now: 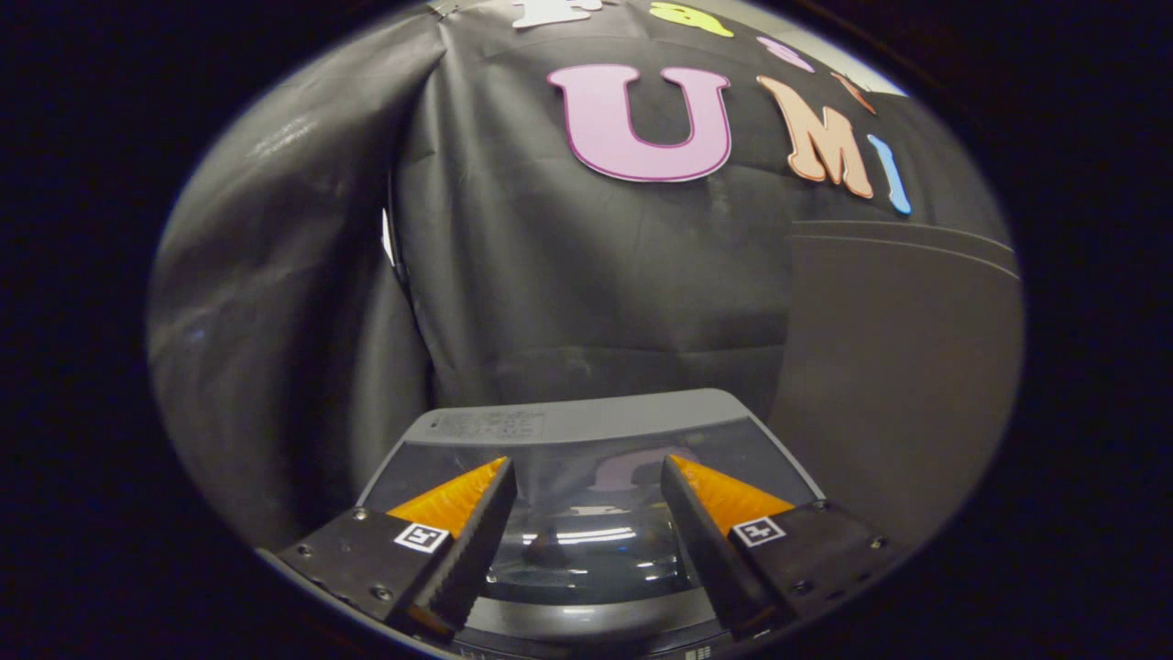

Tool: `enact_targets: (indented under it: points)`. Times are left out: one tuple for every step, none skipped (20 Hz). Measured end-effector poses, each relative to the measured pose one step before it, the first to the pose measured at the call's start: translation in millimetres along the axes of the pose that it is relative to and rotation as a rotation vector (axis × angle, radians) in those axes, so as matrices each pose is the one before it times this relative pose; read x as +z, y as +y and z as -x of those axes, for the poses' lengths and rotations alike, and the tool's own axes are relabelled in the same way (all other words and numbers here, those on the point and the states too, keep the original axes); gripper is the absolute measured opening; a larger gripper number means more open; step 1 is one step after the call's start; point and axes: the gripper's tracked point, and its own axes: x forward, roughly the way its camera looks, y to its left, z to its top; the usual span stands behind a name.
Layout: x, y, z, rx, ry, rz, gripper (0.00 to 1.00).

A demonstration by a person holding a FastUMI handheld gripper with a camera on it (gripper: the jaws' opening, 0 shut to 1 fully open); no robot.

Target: Put the clothes into the washing machine and then close the washing machine lid.

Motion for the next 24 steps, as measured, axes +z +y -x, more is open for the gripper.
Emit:
enact_targets:
  points:
    - [-2.21, -3.16, -1.20, -0.00260, 0.00436, -0.00067, 0.97]
    - [-1.45, -2.97, 0.69, -0.00107, 0.00544, -0.00443, 0.97]
    - [-0.41, -3.10, 1.49, -0.00455, -0.00186, -0.00463, 0.97]
    - [1.32, -3.28, 3.02, -0.00375, -0.00528, -0.00119, 0.97]
    - [0.50, -2.49, 1.04, -0.00265, -0.00224, 0.00339, 0.97]
    - [2.00, -2.17, 3.17, 0.00114, -0.00719, 0.00839, 0.97]
    - [1.10, -2.32, 4.57, 0.00008, -0.00798, 0.00699, 0.97]
    - [3.66, -3.04, 5.33, 0.00250, -0.01113, 0.00219, 0.97]
    - [2.21, -2.02, 4.37, 0.00068, -0.01486, 0.00176, 0.97]
    - [1.67, -3.15, 4.57, -0.00378, -0.00852, 0.00440, 0.97]
    - [-0.33, -2.16, 3.86, 0.00248, -0.00232, -0.00102, 0.97]
    - [-1.53, -1.12, 3.27, 0.00469, 0.00415, 0.00191, 0.97]
    - [-2.82, -0.98, 5.15, 0.00139, 0.00444, 0.00391, 0.97]
    - [-1.33, -0.76, 5.24, 0.00400, -0.00275, 0.00426, 0.97]
    - [-4.00, 0.08, 3.81, 0.00252, 0.00286, 0.00624, 0.97]
    - [-1.86, -0.76, 4.70, 0.00052, 0.00028, 0.01415, 0.97]
    - [-4.41, -0.77, 2.54, 0.00558, 0.01143, 0.01552, 0.97]
    - [-3.74, -2.84, 4.64, -0.00240, 0.00839, 0.01216, 0.97]
    - [-2.09, -2.68, 3.53, 0.00136, -0.00258, 0.00374, 0.97]
    - [-0.26, -1.55, 5.46, 0.00118, -0.01052, 0.00861, 0.97]
    - [0.51, -1.10, 5.09, 0.00270, -0.01086, 0.01672, 0.97]
    - [-0.74, -1.89, 6.04, 0.00171, -0.01277, 0.01429, 0.97]
    - [-1.46, -1.57, 5.83, 0.00622, -0.00714, 0.00725, 0.97]
    - [-0.99, -1.05, 6.72, 0.01152, -0.00454, 0.00232, 0.96]
